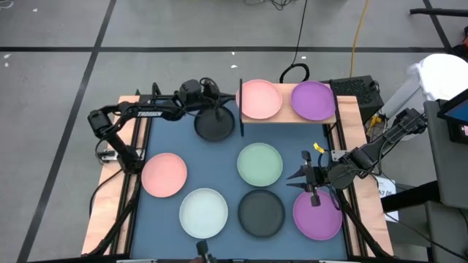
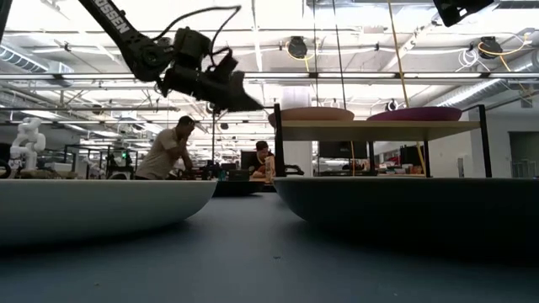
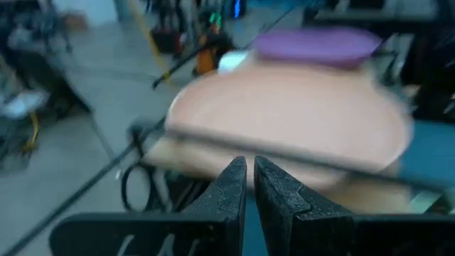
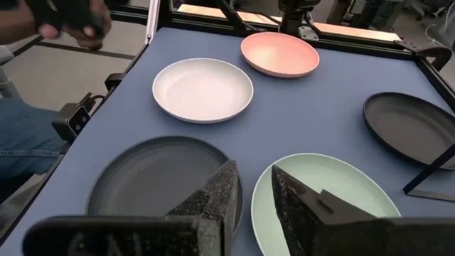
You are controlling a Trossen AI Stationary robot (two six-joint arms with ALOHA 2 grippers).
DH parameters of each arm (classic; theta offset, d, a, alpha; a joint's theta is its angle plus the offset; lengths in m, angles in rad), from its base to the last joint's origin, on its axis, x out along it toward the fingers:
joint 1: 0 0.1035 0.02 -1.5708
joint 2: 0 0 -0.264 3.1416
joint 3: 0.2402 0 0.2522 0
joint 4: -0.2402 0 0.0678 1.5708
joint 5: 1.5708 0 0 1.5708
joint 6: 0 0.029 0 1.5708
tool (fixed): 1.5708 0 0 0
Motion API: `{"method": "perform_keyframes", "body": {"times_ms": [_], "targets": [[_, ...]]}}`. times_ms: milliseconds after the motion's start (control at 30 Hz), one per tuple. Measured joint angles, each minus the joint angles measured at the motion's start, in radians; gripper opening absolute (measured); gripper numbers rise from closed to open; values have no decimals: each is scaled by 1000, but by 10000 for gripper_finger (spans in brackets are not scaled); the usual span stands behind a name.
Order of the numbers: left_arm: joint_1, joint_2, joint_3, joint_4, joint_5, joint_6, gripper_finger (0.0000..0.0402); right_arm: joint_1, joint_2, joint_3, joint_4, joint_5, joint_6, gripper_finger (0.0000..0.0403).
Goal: Place and stack plates onto a shelf
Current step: Put the right pink plate on the shelf
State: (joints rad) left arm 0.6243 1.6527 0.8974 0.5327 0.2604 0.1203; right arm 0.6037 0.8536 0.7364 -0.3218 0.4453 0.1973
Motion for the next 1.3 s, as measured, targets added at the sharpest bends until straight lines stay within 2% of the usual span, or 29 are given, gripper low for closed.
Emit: {"method": "perform_keyframes", "body": {"times_ms": [133,267,500,1067,1300], "targets": [[28,40,-11,-7,14,-23,35,0,0,0,0,0,3,73],[11,82,-8,80,51,-45,35,0,0,0,2,0,0,73],[-19,102,-9,169,53,-53,35,0,0,0,3,2,0,73],[-36,102,-9,168,44,-48,35,-1,0,0,11,4,-27,73],[10,103,-9,162,41,-63,35,-1,0,0,11,4,-27,73]]}}
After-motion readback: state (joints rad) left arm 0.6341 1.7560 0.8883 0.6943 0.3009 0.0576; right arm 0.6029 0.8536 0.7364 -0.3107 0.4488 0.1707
